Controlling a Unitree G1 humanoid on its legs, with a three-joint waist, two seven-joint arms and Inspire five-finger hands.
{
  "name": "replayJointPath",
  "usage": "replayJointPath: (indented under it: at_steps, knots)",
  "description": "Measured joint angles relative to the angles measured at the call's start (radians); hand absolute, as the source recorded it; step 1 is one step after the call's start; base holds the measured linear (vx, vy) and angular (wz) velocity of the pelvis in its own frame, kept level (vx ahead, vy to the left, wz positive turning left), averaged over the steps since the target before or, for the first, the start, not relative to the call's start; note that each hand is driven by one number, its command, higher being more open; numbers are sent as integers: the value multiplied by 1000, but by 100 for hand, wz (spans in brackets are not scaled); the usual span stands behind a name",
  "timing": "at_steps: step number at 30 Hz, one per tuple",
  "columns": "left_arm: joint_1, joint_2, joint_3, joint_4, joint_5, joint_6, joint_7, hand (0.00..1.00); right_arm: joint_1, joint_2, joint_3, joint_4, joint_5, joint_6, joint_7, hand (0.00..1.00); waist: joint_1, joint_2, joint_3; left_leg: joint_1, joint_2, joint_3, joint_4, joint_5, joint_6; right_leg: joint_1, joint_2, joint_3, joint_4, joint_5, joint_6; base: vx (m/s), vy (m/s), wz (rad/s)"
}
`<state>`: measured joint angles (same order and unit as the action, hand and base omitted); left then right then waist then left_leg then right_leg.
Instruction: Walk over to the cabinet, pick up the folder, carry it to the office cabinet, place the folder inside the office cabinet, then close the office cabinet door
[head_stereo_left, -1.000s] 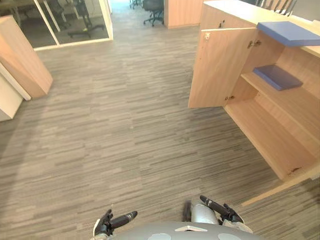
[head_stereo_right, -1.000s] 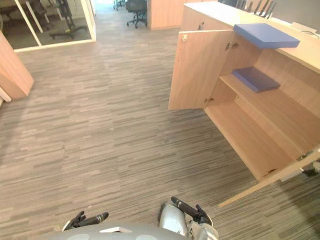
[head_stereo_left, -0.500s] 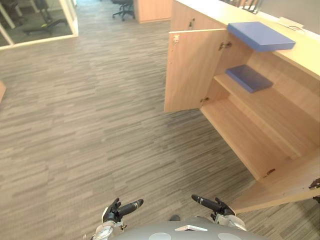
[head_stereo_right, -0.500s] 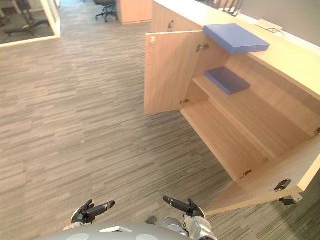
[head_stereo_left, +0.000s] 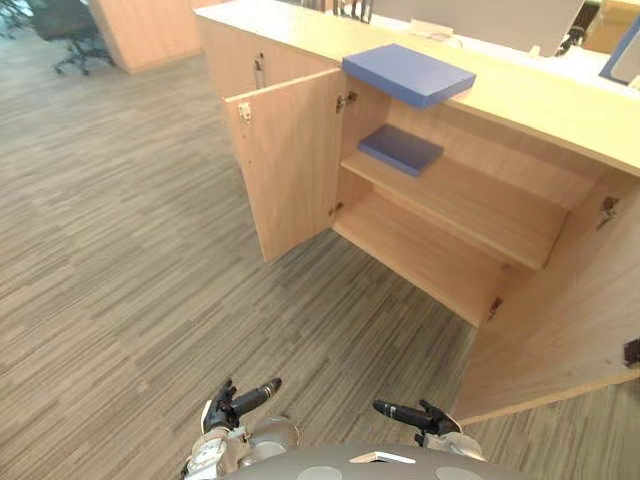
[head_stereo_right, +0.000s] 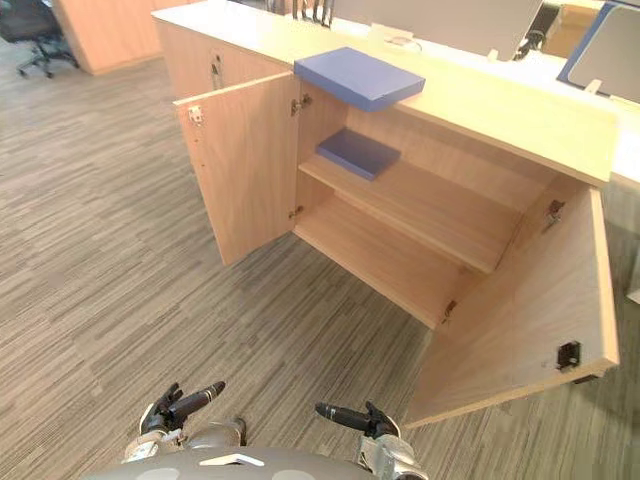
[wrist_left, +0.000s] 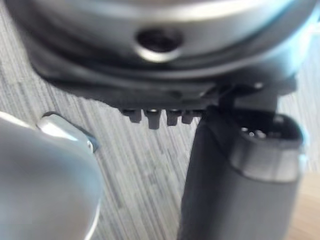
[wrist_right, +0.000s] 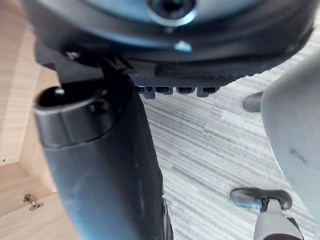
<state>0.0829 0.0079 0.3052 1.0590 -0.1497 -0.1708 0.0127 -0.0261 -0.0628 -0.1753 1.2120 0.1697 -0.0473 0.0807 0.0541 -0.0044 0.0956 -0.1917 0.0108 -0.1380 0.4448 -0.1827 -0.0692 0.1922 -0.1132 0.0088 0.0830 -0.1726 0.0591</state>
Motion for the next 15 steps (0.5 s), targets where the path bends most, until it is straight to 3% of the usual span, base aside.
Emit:
replayJointPath:
  at_steps: [2, 4, 5, 7, 9, 11, 15]
  knots:
    - [0, 3, 8, 12, 0, 1, 1, 100, -2, 6, 8, -1, -2, -1, 2, 100, -5, -9, -12, 16, -41, 39, 25, -36, 43, 4, -50, 18, -1, 6, 11, 322, 453, -57]
    - [-4, 3, 5, 28, -24, 2, 2, 100, 9, 8, -15, -6, -5, 0, 9, 100, -2, 5, -21, 52, -88, 89, 11, -64, 91, -13, -114, 23, 45, 18, 33, 207, 349, -50]
    - [-3, -2, 6, 33, -46, 3, 3, 100, 11, 6, -23, -8, -7, 2, 12, 100, 4, 10, -22, 73, -96, 108, -6, -65, 96, -31, -128, 26, 88, 15, 38, 165, 331, -66]
    - [14, -10, 6, 36, -96, 3, 11, 100, 13, -3, -63, -29, -31, 12, 23, 100, 23, 25, -20, 180, -118, 187, -104, -48, 125, -142, -177, 12, 377, -1, 33, 126, 322, -80]
    - [50, 4, 7, 38, -115, 0, 11, 100, 12, 12, -98, -33, -46, -4, 27, 100, 13, 24, -28, 255, -138, 219, -179, -36, 146, -214, -204, -63, 561, -13, -8, 75, 229, -53]
    - [77, 8, 16, 42, -118, 0, 14, 100, 10, 24, -121, -29, -45, -16, 27, 100, -4, 18, -39, 310, -144, 232, -236, -30, 157, -243, -197, -150, 615, -28, -22, 101, 119, -32]
    - [84, 8, 19, 55, -120, 1, 24, 100, 5, 32, -137, -29, -43, -28, 28, 100, -11, 25, -37, 339, -123, 246, -265, -25, 165, -261, -143, -247, 559, -61, -25, 94, 18, -20]
